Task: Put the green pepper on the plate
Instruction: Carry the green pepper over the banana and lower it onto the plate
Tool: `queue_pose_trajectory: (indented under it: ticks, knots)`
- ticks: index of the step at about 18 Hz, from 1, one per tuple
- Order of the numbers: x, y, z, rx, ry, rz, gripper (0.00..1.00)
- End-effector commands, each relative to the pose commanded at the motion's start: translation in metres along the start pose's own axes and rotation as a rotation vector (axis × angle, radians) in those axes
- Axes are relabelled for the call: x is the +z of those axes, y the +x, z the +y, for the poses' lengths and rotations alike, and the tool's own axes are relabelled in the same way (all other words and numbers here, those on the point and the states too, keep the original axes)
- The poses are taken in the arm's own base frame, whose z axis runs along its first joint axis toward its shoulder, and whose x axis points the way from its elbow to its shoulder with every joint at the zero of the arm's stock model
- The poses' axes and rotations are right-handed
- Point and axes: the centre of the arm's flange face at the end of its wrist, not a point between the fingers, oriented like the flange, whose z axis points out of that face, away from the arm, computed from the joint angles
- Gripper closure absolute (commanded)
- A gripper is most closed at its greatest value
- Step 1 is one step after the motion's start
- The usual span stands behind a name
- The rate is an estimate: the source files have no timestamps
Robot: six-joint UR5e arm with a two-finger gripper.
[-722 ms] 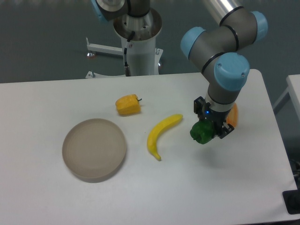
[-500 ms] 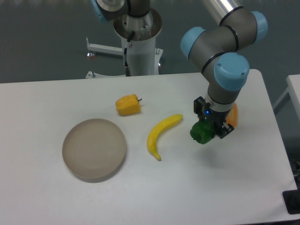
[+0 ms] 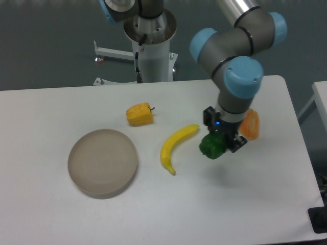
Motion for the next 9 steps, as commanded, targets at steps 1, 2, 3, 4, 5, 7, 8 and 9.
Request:
queue_pose_trajectory:
  ticks: [1, 2, 3, 4, 5, 7, 8, 9]
  knots:
    - [-0.001, 0.009, -0.014, -0.017, 0.007, 0.002, 0.84]
    - [-0.001, 0.025, -0.038, -0.044, 0.015, 0.006, 0.84]
    - [-0.001, 0.044, -0.063, -0.049, 0.017, 0.010, 0.85]
    - [0.001, 0.057, -0.079, -0.051, 0.018, 0.016, 0.85]
    - [0.007, 0.077, -0.101, -0.055, 0.015, 0.029, 0.85]
    - [0.019, 0.100, -0.122, -0.053, 0.013, 0.059, 0.85]
    - [0.028, 0.111, -0.129, -0.049, 0.013, 0.082, 0.85]
    - [0.038, 0.120, -0.133, -0.049, 0.014, 0.108, 0.84]
